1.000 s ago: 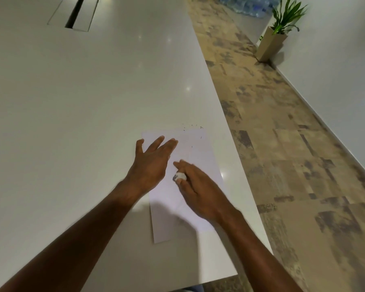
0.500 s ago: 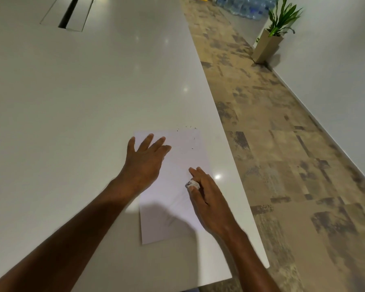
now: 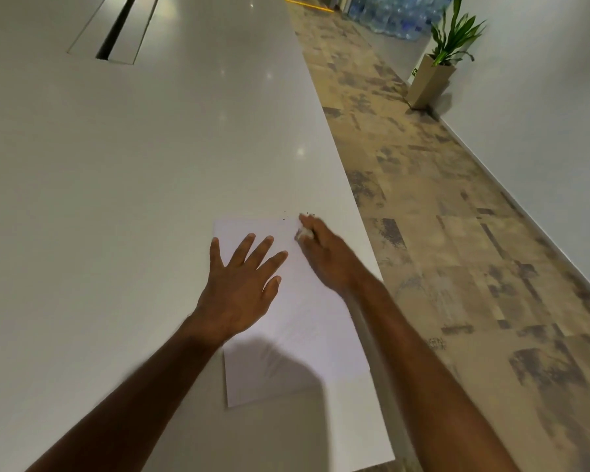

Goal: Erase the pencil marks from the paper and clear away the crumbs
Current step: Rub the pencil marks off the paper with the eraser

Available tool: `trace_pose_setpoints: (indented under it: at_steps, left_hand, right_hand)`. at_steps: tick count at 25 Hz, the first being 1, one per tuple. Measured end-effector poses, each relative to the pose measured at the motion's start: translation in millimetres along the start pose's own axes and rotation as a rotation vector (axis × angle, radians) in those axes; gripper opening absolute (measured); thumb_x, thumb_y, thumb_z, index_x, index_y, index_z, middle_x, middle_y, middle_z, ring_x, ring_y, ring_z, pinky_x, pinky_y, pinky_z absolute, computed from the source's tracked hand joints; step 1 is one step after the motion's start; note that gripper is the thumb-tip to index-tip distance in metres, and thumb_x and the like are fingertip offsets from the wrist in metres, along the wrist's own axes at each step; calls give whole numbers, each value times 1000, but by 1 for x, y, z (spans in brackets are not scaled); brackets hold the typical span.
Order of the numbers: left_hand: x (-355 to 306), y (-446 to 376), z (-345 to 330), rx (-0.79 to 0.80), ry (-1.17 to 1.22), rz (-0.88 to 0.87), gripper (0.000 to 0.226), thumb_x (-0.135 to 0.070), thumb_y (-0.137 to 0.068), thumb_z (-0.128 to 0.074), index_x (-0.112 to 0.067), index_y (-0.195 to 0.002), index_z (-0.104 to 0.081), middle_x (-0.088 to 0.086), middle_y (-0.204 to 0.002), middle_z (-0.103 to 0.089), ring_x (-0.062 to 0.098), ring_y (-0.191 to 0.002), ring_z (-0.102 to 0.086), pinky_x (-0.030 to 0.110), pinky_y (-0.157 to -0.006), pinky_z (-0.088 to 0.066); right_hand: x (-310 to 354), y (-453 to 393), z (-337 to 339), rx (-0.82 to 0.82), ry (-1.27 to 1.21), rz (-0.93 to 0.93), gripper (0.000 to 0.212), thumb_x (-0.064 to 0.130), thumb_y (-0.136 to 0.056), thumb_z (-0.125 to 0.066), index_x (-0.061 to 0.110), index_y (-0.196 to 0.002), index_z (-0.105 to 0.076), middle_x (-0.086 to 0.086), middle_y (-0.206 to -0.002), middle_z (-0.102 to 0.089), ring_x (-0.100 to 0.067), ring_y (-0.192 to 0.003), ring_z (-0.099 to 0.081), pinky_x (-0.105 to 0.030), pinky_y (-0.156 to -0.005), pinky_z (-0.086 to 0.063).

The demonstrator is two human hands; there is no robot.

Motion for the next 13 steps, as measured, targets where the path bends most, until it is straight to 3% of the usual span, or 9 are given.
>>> trace_pose_setpoints:
  at_steps: [5,8,10,13]
  left_hand:
    - [1,1,3,0,35,13,64,-58,-100,0,-42,-158,-24,-6,-169,-17,24,-157,-11,72,-117,-8]
    - [1,1,2,-4,38,15,63,-57,-100,-3,-41,-158,-23,-5,-169,-14,23,-157,-8,72,-117,-5]
    - [0,1,2,-1,35,9,62,-56,-101,-5,-41,-158,-22,-5,-170,-14,23,-157,-7,72,-117,-6]
    - [1,0,2,3,35,14,65,-57,-99,1,-42,-159,-19,-6,-170,-12,23,-157,-6,71,-118,-6]
  right_hand:
    - [12,-4,19,-172,-422,4,27,31,-112,-49,14,-131,-55,3,-142,-64,-12,-128,-64,-32,-109,-51]
    - [6,6,-3,-70,-712,-135,21,26,-112,-48,8,-121,-54,-17,-124,-73,-29,-108,-75,-38,-96,-60]
    - [9,-19,-3,-51,-761,-202,20,24,-111,-50,6,-121,-55,-25,-124,-71,-35,-108,-74,-43,-100,-58]
    - [23,-59,12,-62,-908,-203,24,22,-110,-51,6,-126,-55,-19,-131,-70,-31,-121,-70,-49,-114,-48]
Point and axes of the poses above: each hand's wrist, its own y-axis away from the middle knuckle, its own z-axis out of the back of the hand, x = y × z, the point moved 5 cm from there along -y, towards the middle knuckle
